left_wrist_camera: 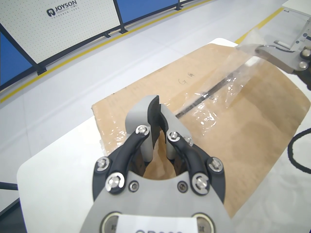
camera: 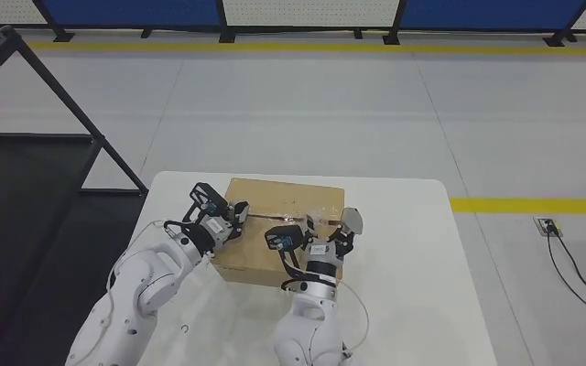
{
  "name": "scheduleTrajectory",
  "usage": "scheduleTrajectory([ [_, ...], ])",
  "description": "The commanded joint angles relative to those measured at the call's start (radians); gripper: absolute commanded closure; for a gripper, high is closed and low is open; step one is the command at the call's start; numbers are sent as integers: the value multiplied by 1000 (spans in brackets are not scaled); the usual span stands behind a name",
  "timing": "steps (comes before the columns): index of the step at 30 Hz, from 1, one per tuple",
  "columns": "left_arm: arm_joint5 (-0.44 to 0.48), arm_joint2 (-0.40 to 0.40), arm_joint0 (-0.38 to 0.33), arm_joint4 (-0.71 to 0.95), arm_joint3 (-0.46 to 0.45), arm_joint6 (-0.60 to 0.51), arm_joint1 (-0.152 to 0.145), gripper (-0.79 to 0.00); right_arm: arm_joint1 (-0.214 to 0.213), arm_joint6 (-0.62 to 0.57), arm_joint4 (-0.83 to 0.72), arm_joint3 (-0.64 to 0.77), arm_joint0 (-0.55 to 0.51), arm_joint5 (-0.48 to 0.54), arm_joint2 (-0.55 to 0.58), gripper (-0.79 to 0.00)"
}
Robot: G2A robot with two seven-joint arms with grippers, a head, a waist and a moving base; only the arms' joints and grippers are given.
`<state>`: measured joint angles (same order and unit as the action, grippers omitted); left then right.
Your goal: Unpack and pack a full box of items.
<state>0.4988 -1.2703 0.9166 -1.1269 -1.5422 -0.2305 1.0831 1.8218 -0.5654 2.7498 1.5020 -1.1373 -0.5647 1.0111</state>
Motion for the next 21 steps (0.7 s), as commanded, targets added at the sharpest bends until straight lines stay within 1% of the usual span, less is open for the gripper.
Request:
scheduleTrajectory([
  [1,1,-1,1,-1,0,2,0,0,0,-4,-3,-7,0,8,1,-785],
  [8,-2,-6,7,0,-4,5,0,0,0,-19,0,-24,1,29,5,-785],
  [12,-28,-18,14,12,-22,34,1,0,0,-49,34,-32,3,36,16,-785],
  [15,-25,-22,22,27,-40,44,1,0,1,-57,38,-34,3,34,16,-785],
  [17,-11,-23,23,47,-53,31,1,0,1,-61,39,-35,3,36,16,-785],
  [21,1,-2,7,10,-60,6,3,0,0,-60,42,-34,-2,58,13,-785],
])
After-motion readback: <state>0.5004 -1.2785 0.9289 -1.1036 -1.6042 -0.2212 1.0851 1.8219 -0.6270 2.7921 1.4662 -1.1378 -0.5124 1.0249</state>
